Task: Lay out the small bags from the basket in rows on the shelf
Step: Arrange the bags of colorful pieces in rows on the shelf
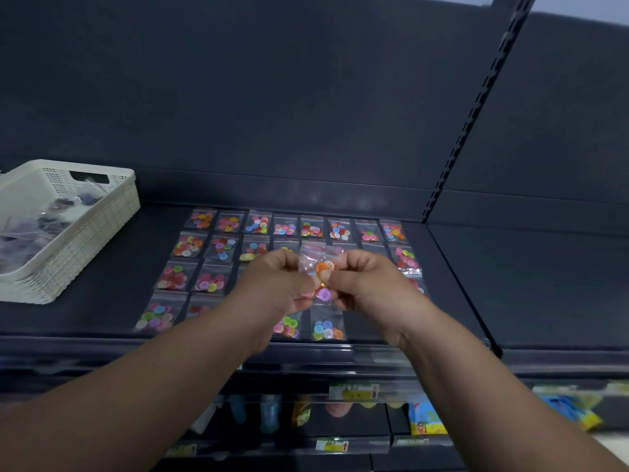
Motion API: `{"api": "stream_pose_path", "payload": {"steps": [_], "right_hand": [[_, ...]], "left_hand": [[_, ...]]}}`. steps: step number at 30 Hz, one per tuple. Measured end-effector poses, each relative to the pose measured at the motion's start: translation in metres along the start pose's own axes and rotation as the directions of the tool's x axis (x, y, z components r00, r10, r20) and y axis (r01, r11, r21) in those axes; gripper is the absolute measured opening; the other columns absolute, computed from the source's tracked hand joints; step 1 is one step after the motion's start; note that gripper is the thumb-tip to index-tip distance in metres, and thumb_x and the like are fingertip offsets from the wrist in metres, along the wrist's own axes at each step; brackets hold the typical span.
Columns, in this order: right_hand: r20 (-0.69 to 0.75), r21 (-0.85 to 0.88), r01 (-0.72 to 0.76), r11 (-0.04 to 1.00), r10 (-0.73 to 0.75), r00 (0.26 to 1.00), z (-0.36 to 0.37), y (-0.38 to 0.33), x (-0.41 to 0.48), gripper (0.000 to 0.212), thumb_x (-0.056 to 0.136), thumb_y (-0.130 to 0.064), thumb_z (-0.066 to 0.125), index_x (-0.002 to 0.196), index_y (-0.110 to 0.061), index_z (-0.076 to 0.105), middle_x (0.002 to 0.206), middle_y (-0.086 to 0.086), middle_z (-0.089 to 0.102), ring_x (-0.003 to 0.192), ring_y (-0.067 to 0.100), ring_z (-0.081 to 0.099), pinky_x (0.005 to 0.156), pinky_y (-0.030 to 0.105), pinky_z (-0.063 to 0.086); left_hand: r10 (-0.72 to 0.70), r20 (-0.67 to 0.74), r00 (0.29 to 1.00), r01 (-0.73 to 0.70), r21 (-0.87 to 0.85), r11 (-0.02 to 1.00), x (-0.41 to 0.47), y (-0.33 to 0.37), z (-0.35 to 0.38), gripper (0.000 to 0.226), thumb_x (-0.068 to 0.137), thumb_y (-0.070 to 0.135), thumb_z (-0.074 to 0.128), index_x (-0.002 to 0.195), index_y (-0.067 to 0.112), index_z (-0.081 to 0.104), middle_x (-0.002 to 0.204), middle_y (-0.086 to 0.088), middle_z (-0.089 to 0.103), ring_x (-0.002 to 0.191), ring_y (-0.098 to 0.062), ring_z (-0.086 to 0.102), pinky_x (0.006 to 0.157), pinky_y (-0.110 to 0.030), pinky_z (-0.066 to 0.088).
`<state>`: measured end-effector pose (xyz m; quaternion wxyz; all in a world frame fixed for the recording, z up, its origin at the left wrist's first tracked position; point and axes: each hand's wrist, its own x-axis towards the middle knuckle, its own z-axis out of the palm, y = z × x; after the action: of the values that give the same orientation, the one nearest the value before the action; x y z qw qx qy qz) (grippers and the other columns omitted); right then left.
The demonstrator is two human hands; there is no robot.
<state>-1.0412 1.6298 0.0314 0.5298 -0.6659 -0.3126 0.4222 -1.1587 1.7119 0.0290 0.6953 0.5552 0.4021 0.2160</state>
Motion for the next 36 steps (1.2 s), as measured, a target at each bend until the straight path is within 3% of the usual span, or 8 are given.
{"api": "stream_pose_path", "payload": {"steps": [4, 7, 9, 12, 15, 19, 25, 36], "right_hand": [[-0.017, -0.016, -0.045, 0.999, 0.045, 0.999, -0.018, 0.004, -0.001, 0.011, 0.086, -0.007, 0.064, 0.078, -0.014, 0.062, 0.068, 0.002, 0.062, 0.057, 0.009, 0.056, 0.051, 0.019, 0.044], [-0.074, -0.082, -0.105, 0.991, 0.099, 0.992, -0.038, 0.010, 0.001, 0.003, 0.088, -0.007, 0.062, 0.086, -0.008, 0.062, 0.071, 0.008, 0.062, 0.056, 0.011, 0.055, 0.051, 0.021, 0.043], [-0.126, -0.196, -0.167, 0.966, 0.144, 0.982, -0.049, 0.017, 0.003, 0.006, 0.090, -0.008, 0.060, 0.084, -0.006, 0.061, 0.069, 0.009, 0.060, 0.055, 0.012, 0.053, 0.051, 0.021, 0.044], [-0.191, -0.330, -0.241, 0.913, 0.185, 0.964, -0.059, 0.031, 0.005, 0.014, 0.087, -0.005, 0.061, 0.074, -0.009, 0.060, 0.068, 0.008, 0.061, 0.058, 0.015, 0.051, 0.056, 0.026, 0.044], [-0.229, -0.438, -0.264, 0.859, 0.178, 0.957, -0.061, 0.044, 0.010, 0.021, 0.086, -0.007, 0.063, 0.067, -0.011, 0.055, 0.066, 0.010, 0.061, 0.057, 0.018, 0.053, 0.060, 0.030, 0.045], [-0.244, -0.549, -0.273, 0.790, 0.160, 0.956, -0.061, 0.050, 0.013, 0.022, 0.089, -0.018, 0.061, 0.070, -0.009, 0.055, 0.067, 0.008, 0.057, 0.062, 0.018, 0.052, 0.060, 0.026, 0.043], [-0.233, -0.649, -0.296, 0.701, 0.187, 0.954, -0.059, 0.045, 0.015, 0.033, 0.089, -0.018, 0.062, 0.059, -0.014, 0.049, 0.063, 0.003, 0.053, 0.062, 0.016, 0.050, 0.057, 0.023, 0.040], [-0.238, -0.772, -0.275, 0.572, 0.141, 0.961, -0.060, 0.038, 0.014, 0.018, 0.086, -0.026, 0.063, 0.079, -0.009, 0.062, 0.083, 0.009, 0.065, 0.076, 0.021, 0.059, 0.068, 0.031, 0.048]], "left_hand": [[-0.009, 0.046, 0.999, 0.005, 0.089, 0.996, 0.000, -0.002, 0.008, 0.017, 0.080, 0.002, 0.070, 0.086, 0.012, 0.058, 0.092, -0.009, 0.066, 0.083, -0.020, 0.066, 0.073, -0.029, 0.056], [0.068, 0.097, 0.993, -0.098, 0.343, 0.934, 0.002, -0.011, 0.008, 0.013, 0.085, 0.016, 0.068, 0.094, 0.018, 0.059, 0.102, -0.001, 0.066, 0.090, -0.016, 0.063, 0.070, -0.025, 0.049], [0.112, 0.189, 0.976, -0.201, 0.557, 0.806, 0.003, -0.017, 0.005, 0.018, 0.090, 0.023, 0.061, 0.108, 0.021, 0.058, 0.115, 0.004, 0.062, 0.100, -0.013, 0.058, 0.075, -0.024, 0.045], [0.126, 0.350, 0.928, -0.366, 0.797, 0.481, 0.005, -0.028, 0.001, 0.036, 0.095, 0.030, 0.051, 0.130, 0.022, 0.049, 0.130, 0.005, 0.050, 0.120, -0.016, 0.046, 0.093, -0.025, 0.038], [0.115, 0.483, 0.868, -0.496, 0.843, 0.208, 0.006, -0.036, 0.002, 0.043, 0.098, 0.034, 0.044, 0.138, 0.022, 0.042, 0.141, 0.003, 0.042, 0.131, -0.017, 0.032, 0.106, -0.028, 0.025], [0.042, 0.551, 0.834, -0.552, 0.833, 0.040, 0.011, -0.046, 0.003, 0.048, 0.099, 0.039, 0.038, 0.145, 0.026, 0.032, 0.155, 0.006, 0.023, 0.142, -0.014, 0.014, 0.114, -0.029, 0.006], [-0.015, 0.560, 0.828, -0.560, 0.828, 0.024, 0.014, -0.050, 0.002, 0.051, 0.099, 0.040, 0.037, 0.147, 0.026, 0.027, 0.156, 0.006, 0.020, 0.143, -0.013, 0.015, 0.114, -0.029, 0.005], [0.028, 0.582, 0.813, -0.582, 0.809, 0.080, 0.013, -0.048, 0.000, 0.055, 0.098, 0.038, 0.042, 0.148, 0.025, 0.026, 0.156, 0.007, 0.021, 0.142, -0.011, 0.016, 0.113, -0.025, 0.006]]}}
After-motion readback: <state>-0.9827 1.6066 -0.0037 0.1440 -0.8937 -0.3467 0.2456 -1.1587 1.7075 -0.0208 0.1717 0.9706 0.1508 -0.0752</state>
